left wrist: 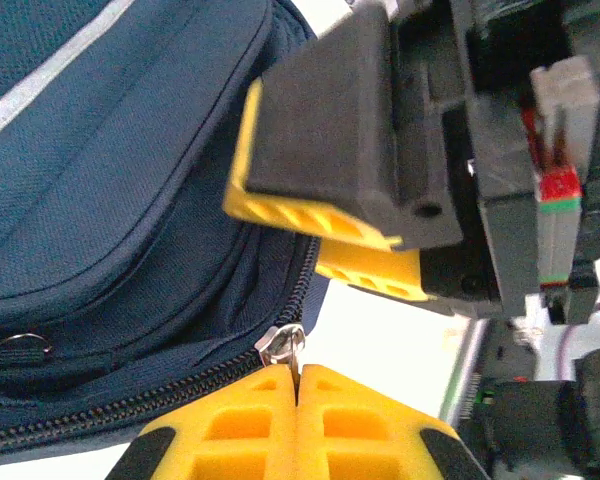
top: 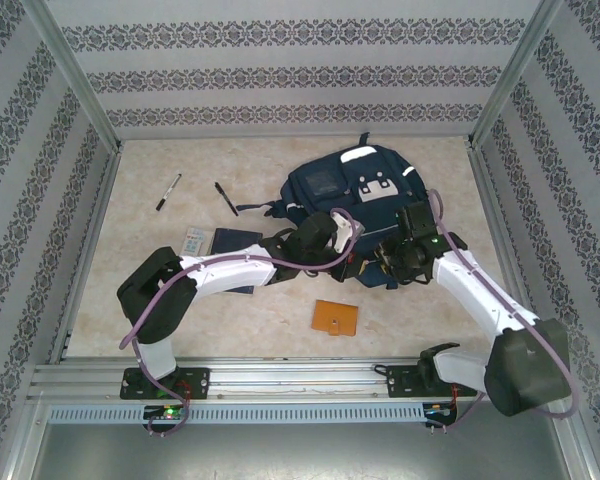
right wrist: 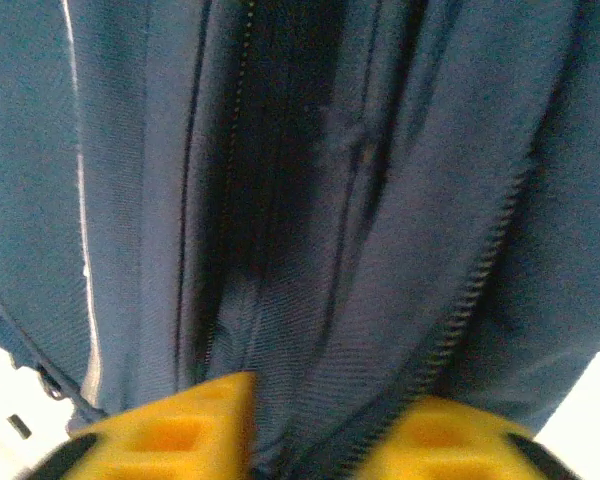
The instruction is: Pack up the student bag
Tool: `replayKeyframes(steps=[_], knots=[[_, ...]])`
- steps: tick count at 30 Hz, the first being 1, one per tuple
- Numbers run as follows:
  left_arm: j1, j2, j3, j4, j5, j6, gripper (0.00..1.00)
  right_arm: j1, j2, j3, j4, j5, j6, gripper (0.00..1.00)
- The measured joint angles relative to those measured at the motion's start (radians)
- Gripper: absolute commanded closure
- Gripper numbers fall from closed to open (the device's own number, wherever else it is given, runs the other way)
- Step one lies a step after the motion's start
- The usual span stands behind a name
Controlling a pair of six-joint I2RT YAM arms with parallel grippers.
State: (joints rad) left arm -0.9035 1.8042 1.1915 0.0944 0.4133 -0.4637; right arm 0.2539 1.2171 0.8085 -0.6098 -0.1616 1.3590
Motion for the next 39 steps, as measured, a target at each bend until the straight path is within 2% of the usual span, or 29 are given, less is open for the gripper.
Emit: replayKeyframes(steps=[1, 6, 9, 12, 15, 18, 20, 23, 24, 29, 39], knots=[[0.001, -0.003, -0.009, -0.002, -0.014, 0.023, 1.00, 0.003, 0.004, 0.000, -0.008, -0.002, -0.005, 1.00], [0.016, -0.054, -0.034, -0.048, -0.092, 0.134, 1.00, 0.006, -0.021, 0.000, -0.009, 0.010, -0.036, 1.00], [0.069, -0.121, -0.082, -0.064, -0.172, 0.170, 1.00, 0.005, -0.063, 0.001, -0.016, 0.031, -0.071, 1.00], [0.216, -0.154, -0.133, -0.061, -0.234, 0.182, 1.00, -0.003, -0.088, 0.001, -0.034, 0.050, -0.092, 1.00], [0.372, -0.090, -0.134, -0.056, -0.278, 0.209, 1.00, -0.002, -0.091, 0.001, -0.039, 0.053, -0.095, 1.00], [0.439, 0.005, -0.120, -0.056, -0.278, 0.253, 0.99, 0.014, -0.091, 0.001, -0.038, 0.060, -0.094, 1.00], [0.437, 0.037, -0.116, -0.058, -0.191, 0.275, 0.79, 0.025, -0.090, 0.001, -0.038, 0.062, -0.091, 1.00], [0.389, 0.016, -0.111, -0.053, -0.041, 0.278, 0.58, 0.026, -0.090, 0.001, -0.037, 0.061, -0.083, 1.00], [0.365, -0.003, -0.113, -0.048, -0.003, 0.277, 0.55, 0.026, -0.090, 0.001, -0.037, 0.061, -0.083, 1.00], [0.222, -0.145, -0.208, 0.108, 0.203, 0.259, 0.53, 0.026, -0.083, 0.013, -0.040, 0.060, -0.089, 1.00], [0.170, -0.010, -0.192, 0.138, 0.243, 0.258, 0.48, 0.045, -0.066, 0.023, -0.041, 0.053, -0.091, 1.00]])
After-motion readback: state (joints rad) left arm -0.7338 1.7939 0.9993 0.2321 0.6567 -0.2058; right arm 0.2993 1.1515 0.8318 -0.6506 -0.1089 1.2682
